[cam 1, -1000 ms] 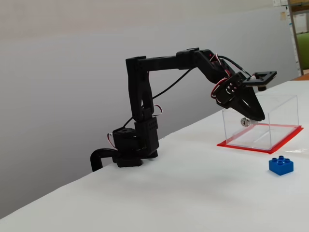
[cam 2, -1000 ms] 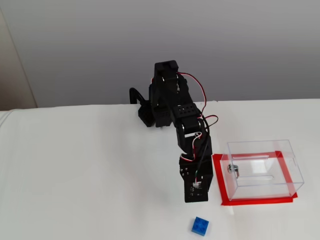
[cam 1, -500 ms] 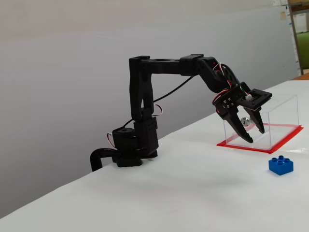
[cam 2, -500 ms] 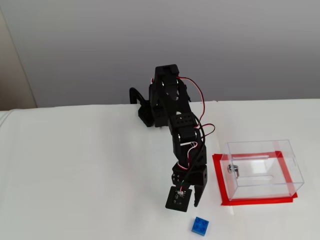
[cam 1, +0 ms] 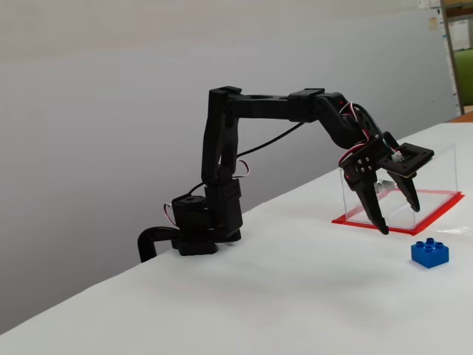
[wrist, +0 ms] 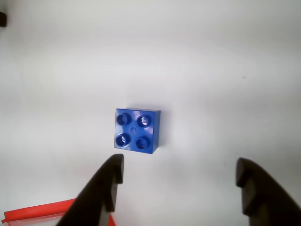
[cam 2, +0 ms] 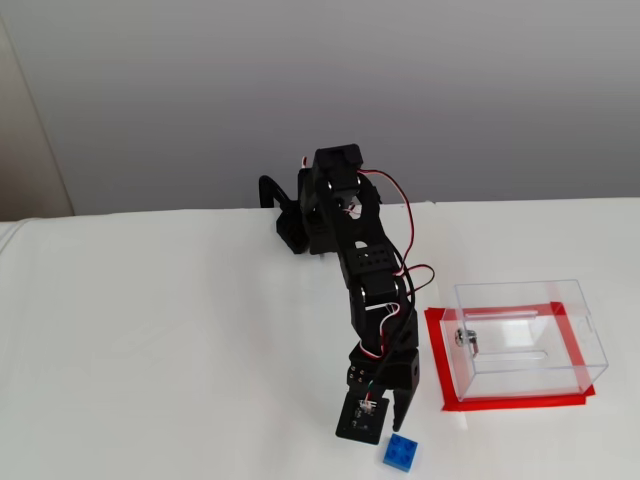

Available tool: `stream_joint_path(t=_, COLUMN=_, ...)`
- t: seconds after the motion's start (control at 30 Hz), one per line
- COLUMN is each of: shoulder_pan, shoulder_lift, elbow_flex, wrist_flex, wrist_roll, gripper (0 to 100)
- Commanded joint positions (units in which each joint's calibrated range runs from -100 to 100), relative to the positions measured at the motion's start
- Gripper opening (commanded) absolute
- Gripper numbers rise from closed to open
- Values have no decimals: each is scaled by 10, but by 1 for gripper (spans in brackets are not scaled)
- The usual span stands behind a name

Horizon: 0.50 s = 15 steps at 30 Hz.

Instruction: Pick the blue lego brick and place it into the transparent box

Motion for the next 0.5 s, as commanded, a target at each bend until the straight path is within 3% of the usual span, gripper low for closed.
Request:
stream_joint_path(t=0.0, shoulder_pan=-2, shoulder_lift=0, elbow_flex=-48, wrist_flex=-6, wrist_roll=-4, gripper=31)
stream_joint_path(t=0.47, shoulder_pan=-33, shoulder_lift=57, elbow_flex=-112, wrist_flex=-5, wrist_roll=-47, gripper=32)
